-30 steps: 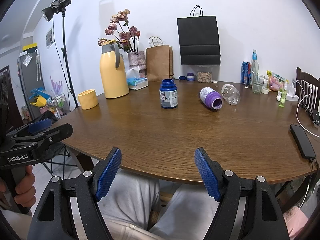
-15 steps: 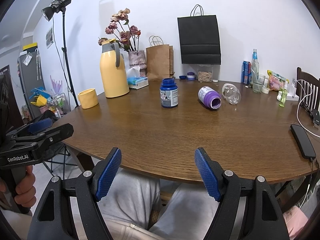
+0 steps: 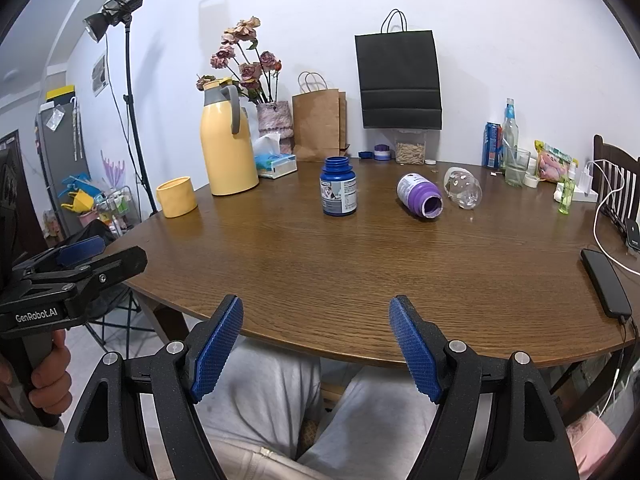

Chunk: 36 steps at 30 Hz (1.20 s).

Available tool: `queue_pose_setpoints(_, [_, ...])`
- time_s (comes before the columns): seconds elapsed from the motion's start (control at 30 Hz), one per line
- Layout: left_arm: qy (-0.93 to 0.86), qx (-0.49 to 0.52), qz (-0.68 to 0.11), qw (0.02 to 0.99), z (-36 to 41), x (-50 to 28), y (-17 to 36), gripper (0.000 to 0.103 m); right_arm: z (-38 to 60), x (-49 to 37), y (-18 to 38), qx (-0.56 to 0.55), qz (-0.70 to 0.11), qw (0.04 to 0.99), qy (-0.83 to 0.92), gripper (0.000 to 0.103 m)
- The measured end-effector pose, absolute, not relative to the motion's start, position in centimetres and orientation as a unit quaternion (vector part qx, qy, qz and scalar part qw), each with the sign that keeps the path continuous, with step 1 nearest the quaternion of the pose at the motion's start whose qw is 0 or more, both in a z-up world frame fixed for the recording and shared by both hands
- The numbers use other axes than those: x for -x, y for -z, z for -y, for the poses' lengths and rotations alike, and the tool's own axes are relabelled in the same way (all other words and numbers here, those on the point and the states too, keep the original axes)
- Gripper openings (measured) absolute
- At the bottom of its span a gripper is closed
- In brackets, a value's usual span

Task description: Flip cup upright

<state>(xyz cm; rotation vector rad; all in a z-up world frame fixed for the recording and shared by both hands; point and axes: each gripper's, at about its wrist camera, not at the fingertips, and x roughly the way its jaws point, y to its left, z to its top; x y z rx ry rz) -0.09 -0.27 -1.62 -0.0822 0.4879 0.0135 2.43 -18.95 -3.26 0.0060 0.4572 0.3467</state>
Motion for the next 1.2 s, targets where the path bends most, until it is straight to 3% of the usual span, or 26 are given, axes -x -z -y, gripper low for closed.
queue_pose_setpoints(0.43, [-0.007,0.037,-0.243,0.969,0.0,-0.4,1.6,0.103,19.2,-2.8,3.1,-0.002,-0.221,0.961,-0.166,0.080])
queue_pose_setpoints(0.7, [0.003,0.000,-0.210,0.978,0.4,-6.3,0.3,0.103,22.1,-8.9,2.5,-0.016,-0.222,0.967,-0.123,0.080])
queue_pose_setpoints(1.2, [0.069,0.066,-0.352,0.931,2.5,-24.5,3.8,0.103,25.2,-29.9,2.2,0.010,-0.292,0.952,-0.094,0.080])
